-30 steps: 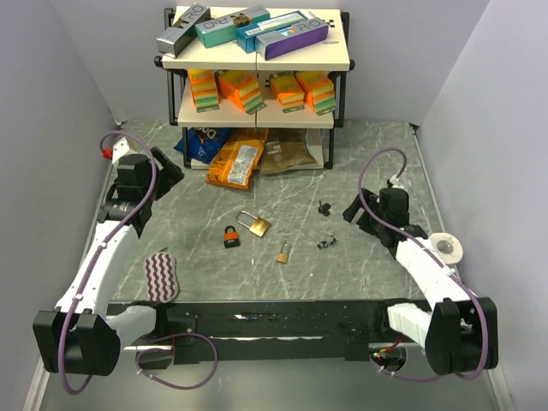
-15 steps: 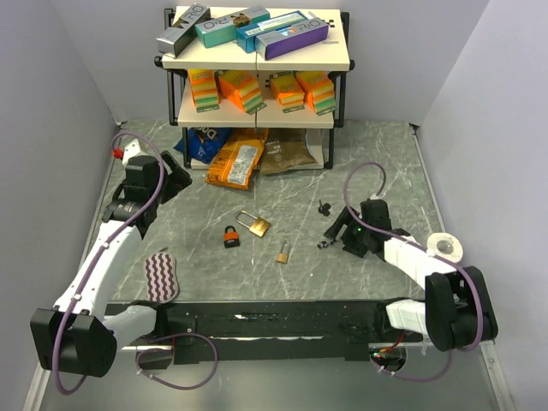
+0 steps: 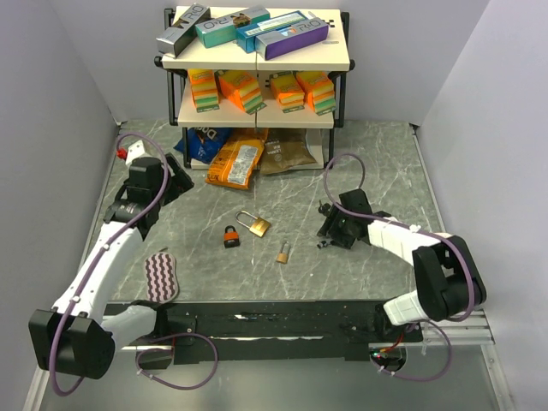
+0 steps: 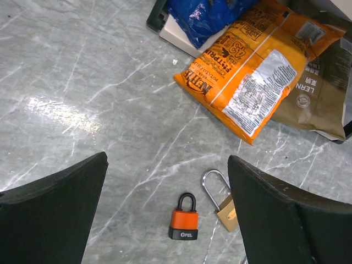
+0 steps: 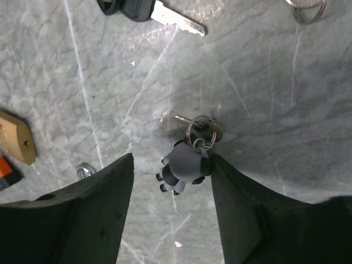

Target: Unlock with the key

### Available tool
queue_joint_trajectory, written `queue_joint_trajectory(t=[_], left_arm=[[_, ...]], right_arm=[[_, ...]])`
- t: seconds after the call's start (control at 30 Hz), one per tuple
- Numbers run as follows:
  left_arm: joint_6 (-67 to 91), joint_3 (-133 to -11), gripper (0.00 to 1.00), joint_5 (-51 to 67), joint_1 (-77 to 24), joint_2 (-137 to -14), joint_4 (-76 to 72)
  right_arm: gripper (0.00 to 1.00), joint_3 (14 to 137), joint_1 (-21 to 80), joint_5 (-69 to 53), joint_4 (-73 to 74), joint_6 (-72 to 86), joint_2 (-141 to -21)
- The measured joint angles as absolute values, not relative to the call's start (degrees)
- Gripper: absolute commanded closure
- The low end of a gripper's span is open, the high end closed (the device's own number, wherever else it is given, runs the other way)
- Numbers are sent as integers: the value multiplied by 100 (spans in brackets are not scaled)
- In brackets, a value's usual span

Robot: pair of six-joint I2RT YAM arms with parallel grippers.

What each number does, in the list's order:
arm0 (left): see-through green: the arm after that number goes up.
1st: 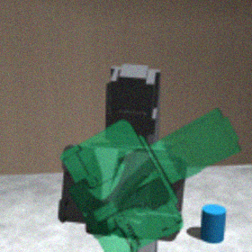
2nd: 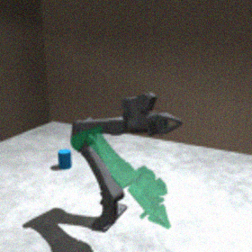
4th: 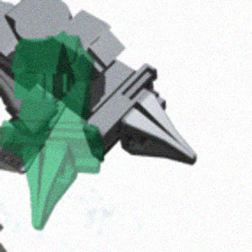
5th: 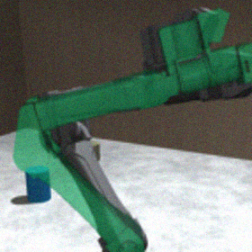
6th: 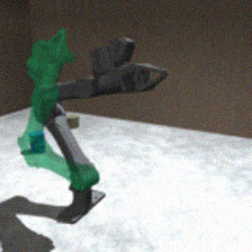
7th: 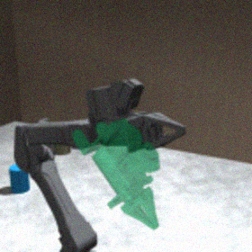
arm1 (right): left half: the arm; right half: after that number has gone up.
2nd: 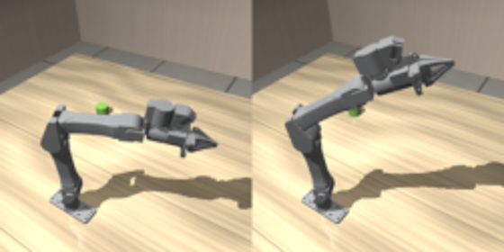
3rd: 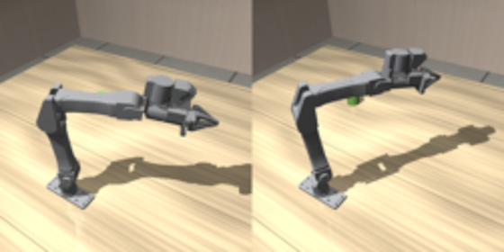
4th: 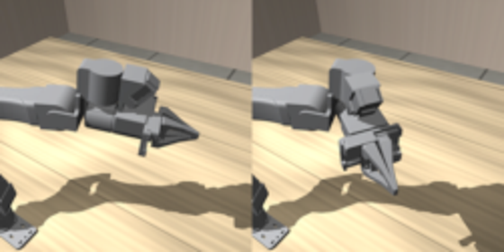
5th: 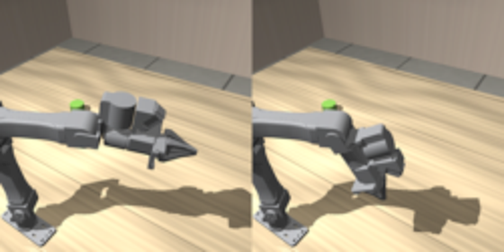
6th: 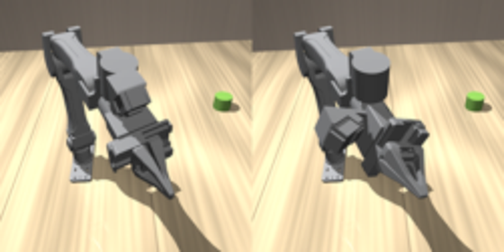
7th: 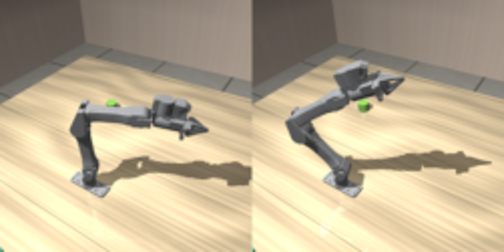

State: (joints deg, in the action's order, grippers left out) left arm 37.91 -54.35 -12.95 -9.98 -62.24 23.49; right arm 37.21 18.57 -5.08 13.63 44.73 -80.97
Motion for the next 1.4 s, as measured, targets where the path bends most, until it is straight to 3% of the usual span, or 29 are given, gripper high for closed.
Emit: queue_joint_trajectory(t=[0.1,0.33,0.47,0.6,0.7,0.93,1.03,1.4], left_arm=[[3747,-5435,4,-1345,-996,-6152,2394],[3638,-5435,4,-1378,-998,-5981,2440],[3562,-5465,4,-1358,-996,-5981,2475],[3492,-5655,4,-1120,-998,-5988,2493],[3492,-5970,3,-856,-998,-6073,2486],[4097,-6746,1,-237,-996,-6451,2633],[4720,-6936,5,172,-998,-6630,2727],[6982,-6348,5,1964,-1286,-7126,2379]], right_arm=[[41,3868,1876,-414,1500,4471,-8241],[64,4108,1879,-244,1640,4355,-8514],[69,4182,1881,-237,1682,4211,-8576],[92,4202,1887,-353,1667,3879,-8562],[100,4230,1887,-644,1678,3531,-8527],[100,5068,1887,-1483,1920,2587,-8440],[100,5551,1887,-1885,2053,2244,-8385],[100,7244,1984,-3664,2926,1448,-8361]])
